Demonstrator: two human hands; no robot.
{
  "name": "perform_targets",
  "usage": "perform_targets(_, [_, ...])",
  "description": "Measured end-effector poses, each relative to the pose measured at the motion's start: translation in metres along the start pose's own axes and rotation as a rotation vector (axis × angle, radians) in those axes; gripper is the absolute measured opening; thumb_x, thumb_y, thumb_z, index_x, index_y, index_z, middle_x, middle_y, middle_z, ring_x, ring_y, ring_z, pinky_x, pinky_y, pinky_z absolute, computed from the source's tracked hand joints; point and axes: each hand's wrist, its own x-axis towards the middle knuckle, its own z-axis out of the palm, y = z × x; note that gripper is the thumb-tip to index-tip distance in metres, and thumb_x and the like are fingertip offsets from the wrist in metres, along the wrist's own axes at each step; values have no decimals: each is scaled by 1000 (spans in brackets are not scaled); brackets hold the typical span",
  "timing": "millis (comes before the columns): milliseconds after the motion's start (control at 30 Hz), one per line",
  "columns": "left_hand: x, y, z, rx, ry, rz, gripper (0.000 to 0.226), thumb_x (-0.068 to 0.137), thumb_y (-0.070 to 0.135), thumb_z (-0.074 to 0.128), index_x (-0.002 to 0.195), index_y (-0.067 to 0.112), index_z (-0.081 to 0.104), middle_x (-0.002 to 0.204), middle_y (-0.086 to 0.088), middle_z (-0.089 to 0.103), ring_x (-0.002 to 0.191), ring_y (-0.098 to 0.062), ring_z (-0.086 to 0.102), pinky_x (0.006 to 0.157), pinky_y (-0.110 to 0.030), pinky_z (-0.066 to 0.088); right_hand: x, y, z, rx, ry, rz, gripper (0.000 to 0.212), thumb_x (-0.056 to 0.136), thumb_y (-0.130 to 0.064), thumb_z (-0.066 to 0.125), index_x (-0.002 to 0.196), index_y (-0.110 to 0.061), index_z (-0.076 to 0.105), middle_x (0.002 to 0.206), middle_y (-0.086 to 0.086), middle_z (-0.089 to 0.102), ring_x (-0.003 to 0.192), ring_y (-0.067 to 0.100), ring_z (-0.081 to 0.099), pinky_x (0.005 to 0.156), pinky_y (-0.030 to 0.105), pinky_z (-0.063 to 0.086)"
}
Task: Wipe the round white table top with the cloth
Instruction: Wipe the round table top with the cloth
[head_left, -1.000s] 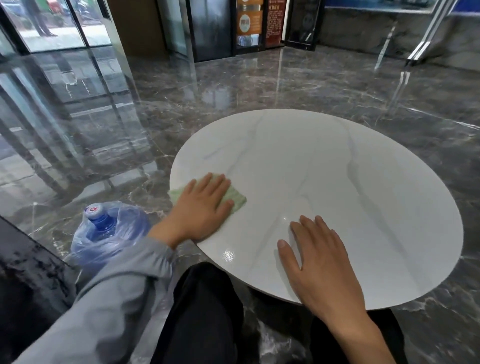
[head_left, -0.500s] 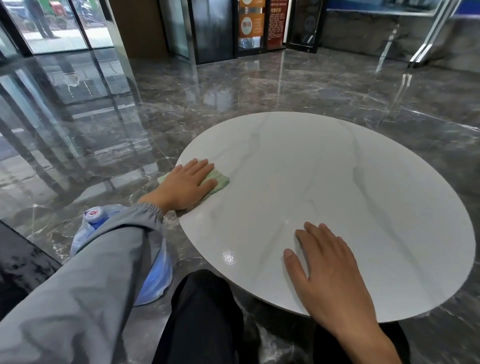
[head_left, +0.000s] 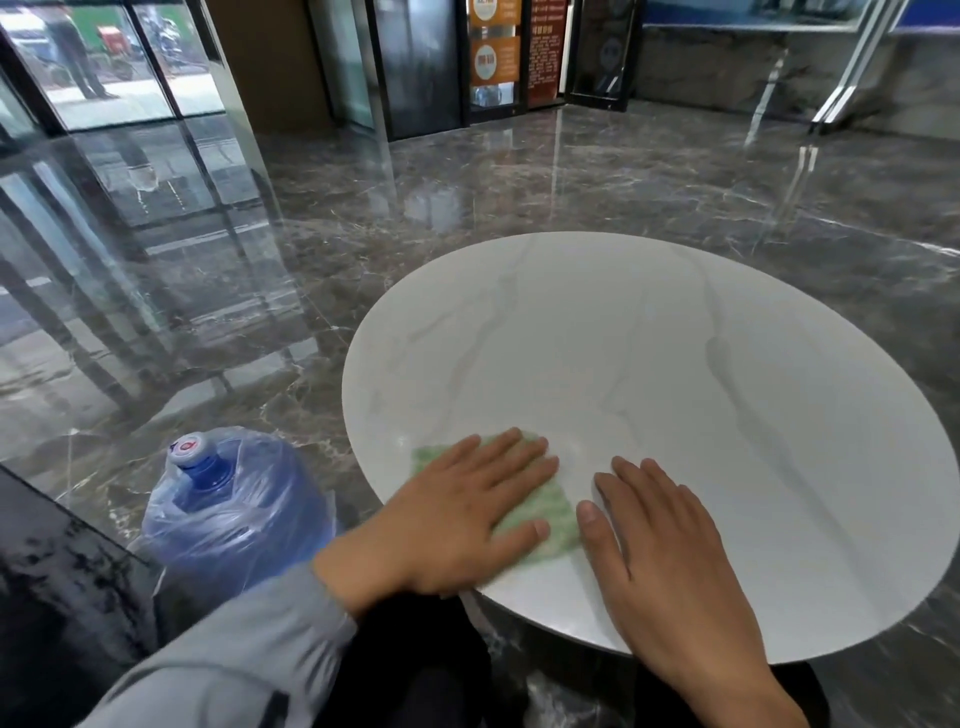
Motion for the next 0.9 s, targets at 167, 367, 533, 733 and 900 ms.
perform_targets(167, [44, -118, -27, 3, 28, -315, 68, 107, 62, 22, 167, 35, 5, 175, 10, -3, 161, -10, -7, 128, -35, -3, 0, 2, 0, 5, 21, -18, 76, 96, -70, -7, 147, -38, 40, 165, -15, 27, 157, 8, 6, 128, 35, 7])
perform_targets(367, [75, -173, -33, 28, 62, -481, 70, 108, 60, 18, 168, 28, 7, 176, 4, -1, 162, -19, -5, 131, -47, 1, 0, 2, 2, 2, 44, -21, 74, 98, -69, -1, 144, -34, 46, 163, -11, 34, 157, 14, 14, 127, 38, 13])
perform_targets(533, [47, -101, -25, 29, 7, -293, 88, 91, 74, 0, 167, 29, 1, 176, 6, -7, 161, -14, -12, 131, -42, -4, 0, 0, 3, -15, 25, -14, 78, 96, -68, -2, 149, -33, 43, 166, -10, 29, 158, 14, 8, 128, 38, 10])
perform_targets(733, [-15, 11, 3, 57, -11, 59, 70, 105, 66, 11, 165, 36, -11, 168, 19, -26, 152, 0, -33, 125, -30, -22, 0, -3, -4, -3, -30, 7, 87, 89, -71, -14, 159, -38, 25, 170, -17, 9, 157, 6, -9, 127, 32, -5])
perform_targets(900, [18, -46, -14, -3, -40, -83, 70, 105, 68, 19, 165, 41, -5, 170, 21, -16, 155, 2, -22, 128, -30, -13, 0, -3, -5, -26, -41, 0, 87, 88, -70, -15, 159, -39, 24, 170, -18, 7, 156, 5, -11, 127, 30, -6])
